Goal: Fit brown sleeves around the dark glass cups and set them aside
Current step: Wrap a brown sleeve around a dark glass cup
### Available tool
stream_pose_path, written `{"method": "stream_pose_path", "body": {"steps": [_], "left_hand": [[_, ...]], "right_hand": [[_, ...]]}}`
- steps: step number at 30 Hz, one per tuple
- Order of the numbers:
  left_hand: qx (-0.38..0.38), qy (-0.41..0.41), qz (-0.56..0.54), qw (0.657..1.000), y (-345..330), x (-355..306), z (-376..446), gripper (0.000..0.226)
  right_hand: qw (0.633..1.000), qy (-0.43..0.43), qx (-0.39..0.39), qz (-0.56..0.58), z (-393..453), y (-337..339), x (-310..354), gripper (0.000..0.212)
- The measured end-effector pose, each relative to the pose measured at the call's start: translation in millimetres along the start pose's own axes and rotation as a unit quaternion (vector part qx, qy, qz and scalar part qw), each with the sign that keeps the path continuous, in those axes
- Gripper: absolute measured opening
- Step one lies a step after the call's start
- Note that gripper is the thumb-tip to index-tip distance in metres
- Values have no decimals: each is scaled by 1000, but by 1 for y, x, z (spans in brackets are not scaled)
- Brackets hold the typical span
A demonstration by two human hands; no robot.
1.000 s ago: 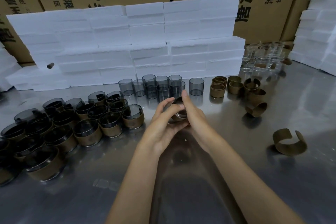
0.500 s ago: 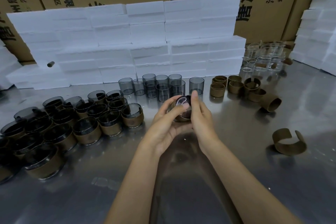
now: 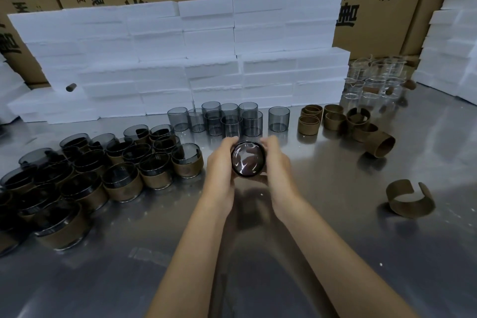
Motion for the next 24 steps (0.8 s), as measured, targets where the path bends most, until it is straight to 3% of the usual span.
{"method": "stream_pose_path", "body": {"steps": [4,7,10,16,19,24], "left_hand": [[20,23,69,997,-12,5,-12,28],[16,35,50,998,-18,9,-18,22],[12,42,9,999,-16,13,-19,21],[16,54,-30,998,-19,17,-21,51],[34,64,-34,997,-20,16,-21,50],[57,77,-48,994,-22,12,-25,25]], "right_hand": [[989,-94,-2,111,0,15,5,37],[977,-145,11,154,-5,15,3,27],[977,-151,23,149,-6,12,2,20],[984,-134,11,114,-1,13,3,26],[981,-146,29,121,-1,15,5,27],[978,-144,32,144,-3,19,6,23]]}}
Point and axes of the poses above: each hand's wrist, its own z-axis towards the middle knuckle, its own y-axis out of the back of the hand, x = y × z, the point moved 3 cm from there along z, towards the middle knuckle, and after that the axes turned 3 degrees about -y, right-handed, at the moved point
